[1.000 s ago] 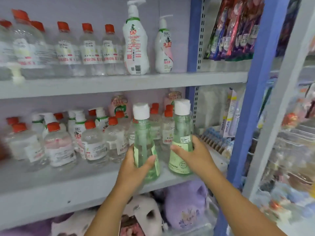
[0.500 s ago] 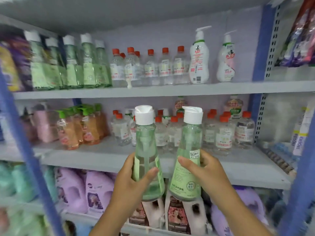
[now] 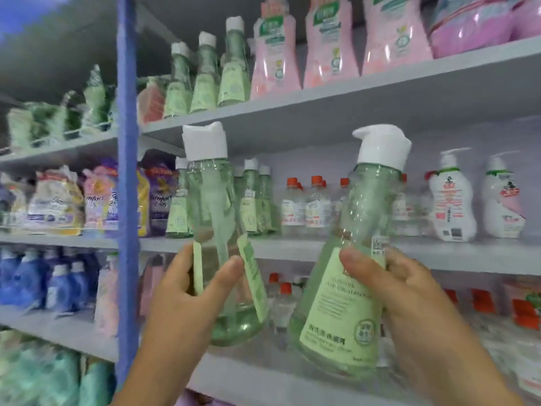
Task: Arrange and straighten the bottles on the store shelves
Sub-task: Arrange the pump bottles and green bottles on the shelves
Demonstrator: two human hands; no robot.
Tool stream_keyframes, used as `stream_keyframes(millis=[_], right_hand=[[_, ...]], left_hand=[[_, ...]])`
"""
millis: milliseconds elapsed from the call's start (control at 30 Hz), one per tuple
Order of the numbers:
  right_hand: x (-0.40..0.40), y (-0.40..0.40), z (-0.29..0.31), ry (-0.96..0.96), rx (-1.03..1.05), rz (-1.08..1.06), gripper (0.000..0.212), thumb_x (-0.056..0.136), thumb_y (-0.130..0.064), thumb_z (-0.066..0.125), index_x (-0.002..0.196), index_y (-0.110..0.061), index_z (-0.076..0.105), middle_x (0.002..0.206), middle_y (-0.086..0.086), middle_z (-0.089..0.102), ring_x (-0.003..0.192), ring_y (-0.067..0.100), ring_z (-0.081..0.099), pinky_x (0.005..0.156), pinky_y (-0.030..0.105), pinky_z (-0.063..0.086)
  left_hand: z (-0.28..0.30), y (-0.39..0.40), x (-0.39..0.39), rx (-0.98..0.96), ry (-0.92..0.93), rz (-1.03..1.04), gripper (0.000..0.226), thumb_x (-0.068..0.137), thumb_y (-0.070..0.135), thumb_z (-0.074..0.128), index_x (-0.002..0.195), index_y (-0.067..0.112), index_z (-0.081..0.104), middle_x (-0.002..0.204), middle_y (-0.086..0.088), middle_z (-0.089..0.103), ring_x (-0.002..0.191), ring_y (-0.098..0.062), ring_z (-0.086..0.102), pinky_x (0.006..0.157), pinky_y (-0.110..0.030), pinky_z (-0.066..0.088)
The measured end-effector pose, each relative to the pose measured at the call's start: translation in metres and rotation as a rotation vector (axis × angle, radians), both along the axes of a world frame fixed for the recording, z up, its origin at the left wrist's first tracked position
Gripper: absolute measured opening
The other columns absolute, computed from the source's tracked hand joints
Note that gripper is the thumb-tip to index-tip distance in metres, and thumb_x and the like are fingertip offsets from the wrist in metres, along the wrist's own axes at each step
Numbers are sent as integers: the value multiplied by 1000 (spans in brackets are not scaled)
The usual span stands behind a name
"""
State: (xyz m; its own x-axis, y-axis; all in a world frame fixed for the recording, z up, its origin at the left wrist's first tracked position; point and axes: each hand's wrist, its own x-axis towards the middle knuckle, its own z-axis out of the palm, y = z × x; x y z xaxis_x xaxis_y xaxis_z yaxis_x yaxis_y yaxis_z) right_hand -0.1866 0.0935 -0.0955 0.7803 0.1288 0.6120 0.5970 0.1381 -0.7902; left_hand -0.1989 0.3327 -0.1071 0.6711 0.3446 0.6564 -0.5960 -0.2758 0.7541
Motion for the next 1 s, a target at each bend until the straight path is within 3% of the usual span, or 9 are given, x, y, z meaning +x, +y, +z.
stream_keyframes(millis=[133, 233, 333, 433, 533, 633, 733, 867, 1000], right_hand=[[31, 56, 46, -114, 15, -71, 33, 69, -57, 86, 95, -38, 78, 96, -7, 81, 85, 12, 78, 61, 16, 58], [71, 105, 74, -157, -38, -177, 34, 76, -53, 82, 99, -29, 77, 95, -8, 80, 85, 10, 78, 69, 27, 63], [114, 145, 91, -154, -124, -304, 34, 79, -55, 81, 100, -30, 76, 92, -14, 80, 82, 6, 77, 77, 36, 62], [158, 175, 93, -104, -195, -387, 34, 78, -59, 80, 97, -31, 75, 90, -14, 80, 80, 7, 77, 82, 44, 63], [194, 192, 92, -52, -264, -460, 56, 64, -76, 74, 99, -31, 73, 93, -12, 79, 86, 11, 77, 85, 46, 63], [220, 198, 97, 25, -343, -475, 69, 56, -82, 70, 103, -32, 72, 95, -10, 79, 88, 14, 77, 88, 46, 61], [235, 203, 100, 49, -434, -511, 57, 72, -81, 67, 106, -35, 67, 101, -13, 77, 91, 11, 75, 89, 43, 60], [242, 207, 104, 6, -574, -618, 41, 82, -79, 58, 92, -40, 64, 94, -17, 74, 83, 2, 70, 72, 28, 56], [253, 205, 104, -9, -543, -645, 36, 80, -73, 68, 94, -40, 67, 87, -21, 74, 74, -4, 71, 63, 22, 54]], left_hand=[[35, 45, 46, 48, -81, 28, 83, 65, 88, 66, 136, 46, 57, 121, 24, 71, 110, 3, 67, 87, -29, 54], [57, 82, 97, 94, -134, 61, 75, 66, 87, 65, 128, 44, 61, 114, 22, 73, 106, 0, 67, 84, -30, 54], [65, 111, 146, 133, -102, 120, 102, 62, 93, 62, 147, 38, 48, 137, 18, 62, 126, -12, 59, 101, -39, 52], [71, 129, 188, 191, -74, 160, 96, 68, 90, 61, 145, 35, 49, 110, 33, 62, 102, 6, 61, 75, -23, 47], [73, 139, 225, 229, 15, 182, 99, 72, 89, 59, 151, 32, 43, 134, 18, 63, 115, -11, 62, 80, -29, 45], [73, 145, 252, 278, 92, 200, 66, 74, 89, 55, 120, 42, 50, 94, 29, 58, 77, 5, 51, 60, -25, 39], [76, 149, 265, 330, 101, 239, 51, 79, 85, 54, 92, 38, 42, 82, 19, 57, 69, -1, 54, 55, -28, 43], [75, 158, 274, 432, 84, 183, 49, 91, 61, 56, 125, 26, 53, 103, 8, 66, 90, -18, 65, 78, -43, 58], [69, 169, 281, 406, 26, 181, 77, 88, 57, 67, 153, 25, 38, 128, 7, 65, 116, -18, 62, 94, -38, 55]])
